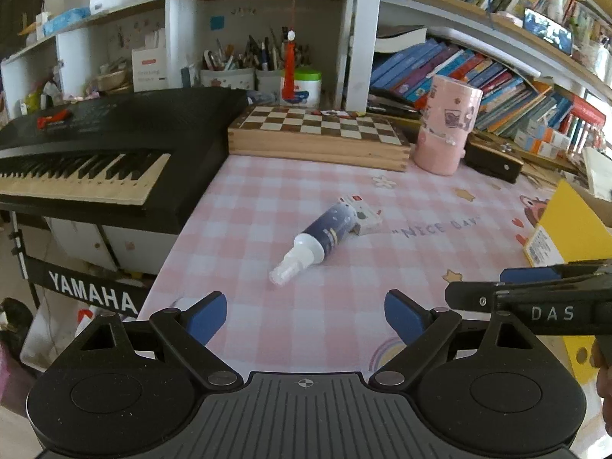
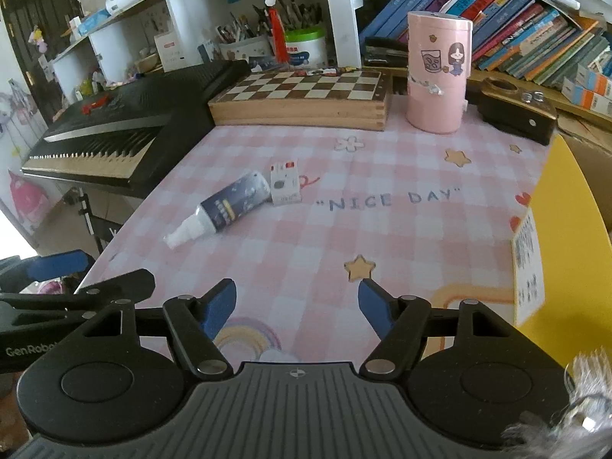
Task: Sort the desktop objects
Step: 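Grasp the white-and-navy spray bottle with the left tool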
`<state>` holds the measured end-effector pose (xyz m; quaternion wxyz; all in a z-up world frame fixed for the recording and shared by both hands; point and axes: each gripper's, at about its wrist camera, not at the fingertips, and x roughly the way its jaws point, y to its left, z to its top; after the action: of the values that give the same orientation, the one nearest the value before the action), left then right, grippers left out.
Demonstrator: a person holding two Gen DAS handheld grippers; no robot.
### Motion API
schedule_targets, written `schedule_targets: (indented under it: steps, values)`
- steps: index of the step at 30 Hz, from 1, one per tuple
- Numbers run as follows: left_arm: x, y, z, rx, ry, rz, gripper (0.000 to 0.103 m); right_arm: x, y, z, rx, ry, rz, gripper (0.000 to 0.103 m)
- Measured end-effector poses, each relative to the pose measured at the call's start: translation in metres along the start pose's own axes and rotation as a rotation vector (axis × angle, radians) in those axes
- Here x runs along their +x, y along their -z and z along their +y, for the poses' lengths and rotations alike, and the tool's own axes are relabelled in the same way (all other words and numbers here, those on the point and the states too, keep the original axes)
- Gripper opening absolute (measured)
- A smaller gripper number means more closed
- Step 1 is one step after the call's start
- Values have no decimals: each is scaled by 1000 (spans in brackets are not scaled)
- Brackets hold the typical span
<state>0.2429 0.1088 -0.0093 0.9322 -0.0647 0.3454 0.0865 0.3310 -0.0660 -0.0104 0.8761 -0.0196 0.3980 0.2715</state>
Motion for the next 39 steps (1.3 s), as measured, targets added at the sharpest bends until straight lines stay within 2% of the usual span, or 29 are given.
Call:
schedule_targets:
  steps: [7, 14, 18, 25, 29, 34, 37, 39]
  values:
    - [35, -16, -8, 15, -16, 4, 89, 27, -25, -9, 3, 20, -6, 64]
    - [74, -29, -12, 55, -25, 5, 83, 51, -48, -22, 21, 17, -1, 64]
    - [93, -32, -18, 84, -17, 26, 70, 62, -57, -24, 13, 16, -3, 64]
    - [112, -36, -27, 111, -1, 46, 59, 74, -65, -22, -7, 4, 2, 64]
    - [119, -36, -27, 122, -14, 64, 48, 80, -67, -22, -14, -5, 10, 64]
    - [122, -37, -25, 110, -4, 62, 44, 87, -69, -21, -30, -8, 22, 64]
    - [123, -39, -26, 110, 3, 58, 33, 90, -69, -20, -35, -10, 29, 64]
    - [124, -40, -26, 111, 5, 59, 31, 92, -70, -19, -33, -14, 34, 64]
